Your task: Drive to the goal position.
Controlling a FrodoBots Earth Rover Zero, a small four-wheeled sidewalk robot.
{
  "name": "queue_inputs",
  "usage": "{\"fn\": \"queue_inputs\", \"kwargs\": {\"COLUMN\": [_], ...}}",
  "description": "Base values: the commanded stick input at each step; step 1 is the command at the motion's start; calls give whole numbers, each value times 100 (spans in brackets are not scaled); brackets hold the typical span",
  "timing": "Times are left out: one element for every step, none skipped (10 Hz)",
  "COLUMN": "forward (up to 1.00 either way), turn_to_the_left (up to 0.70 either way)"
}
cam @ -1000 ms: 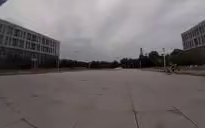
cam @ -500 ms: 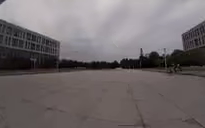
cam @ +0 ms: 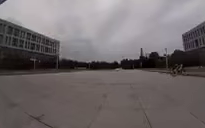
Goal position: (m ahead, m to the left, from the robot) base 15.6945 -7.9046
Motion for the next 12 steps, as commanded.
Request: {"fn": "queue_inputs", "kwargs": {"forward": [70,70,70,70,70,70,70,70,70,70,70,70], "turn_to_the_left": [0,0,0,0,0,0,0,0,0,0,0,0]}}
